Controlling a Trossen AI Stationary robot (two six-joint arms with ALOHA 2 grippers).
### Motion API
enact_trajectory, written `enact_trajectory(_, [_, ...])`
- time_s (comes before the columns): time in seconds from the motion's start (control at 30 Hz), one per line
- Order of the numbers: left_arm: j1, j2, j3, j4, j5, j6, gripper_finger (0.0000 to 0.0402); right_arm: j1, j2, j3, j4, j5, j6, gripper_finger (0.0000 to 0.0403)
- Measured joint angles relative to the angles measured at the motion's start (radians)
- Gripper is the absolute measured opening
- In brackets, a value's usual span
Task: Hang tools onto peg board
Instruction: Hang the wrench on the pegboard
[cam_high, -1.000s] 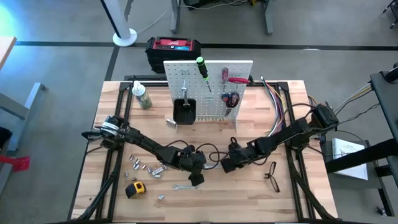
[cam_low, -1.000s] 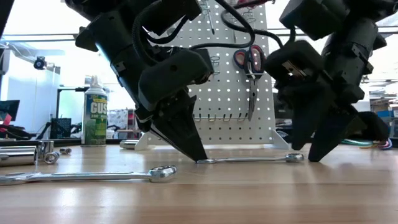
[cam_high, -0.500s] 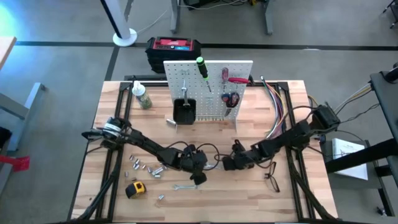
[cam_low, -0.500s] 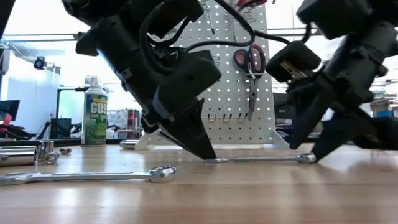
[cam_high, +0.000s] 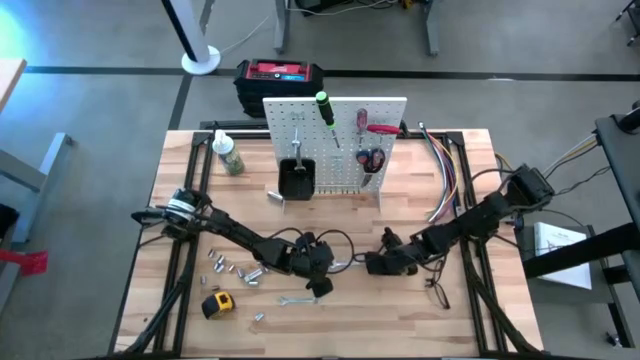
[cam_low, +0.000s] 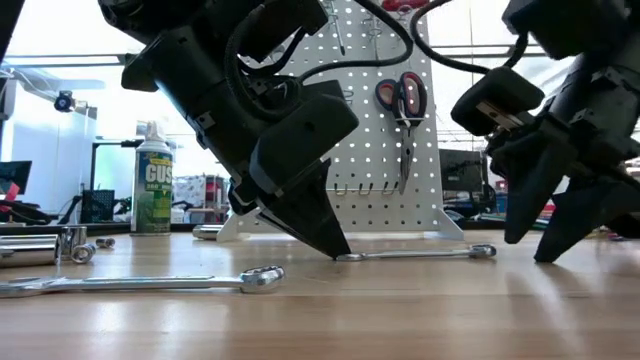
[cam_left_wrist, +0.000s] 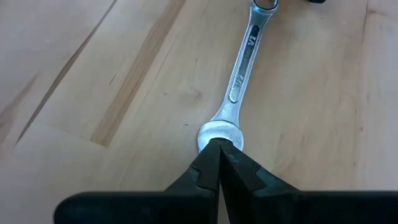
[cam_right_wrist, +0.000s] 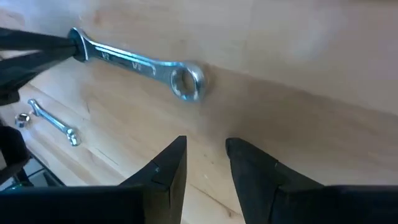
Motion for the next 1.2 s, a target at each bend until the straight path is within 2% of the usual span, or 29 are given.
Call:
enact_trajectory(0.33, [0.000,0.000,0.000,0.000,0.001,0.003,0.0000,-0.076,0.001,-0.009,0.042,0.030,-0.090,0.0119])
enact_trajectory(0.57, [0.000,0.000,0.000,0.000,0.002,0.003,0.0000,-0.069,0.008,-0.012,0.091,0.080,-0.073,0.0109])
enact_trajectory(0.77, [-0.001,0.000,0.000,0.002,-0.001,0.008,0.0000,-0.046,0.048,-0.012,0.135,0.080,-0.045,0.0103])
enact_trajectory(0.97, [-0.001,0.000,-0.001,0.003,-0.003,0.011,0.0000,-0.039,0.046,-0.011,0.148,0.060,-0.041,0.0109])
enact_trajectory(1.07, [-0.001,0.000,-0.004,0.009,-0.003,0.011,0.0000,-0.036,0.044,-0.008,0.145,0.010,-0.050,0.0105])
enact_trajectory(1.2, [-0.001,0.000,-0.007,0.011,-0.003,0.007,0.0000,-0.033,-0.014,-0.004,-0.031,-0.046,-0.069,0.0096])
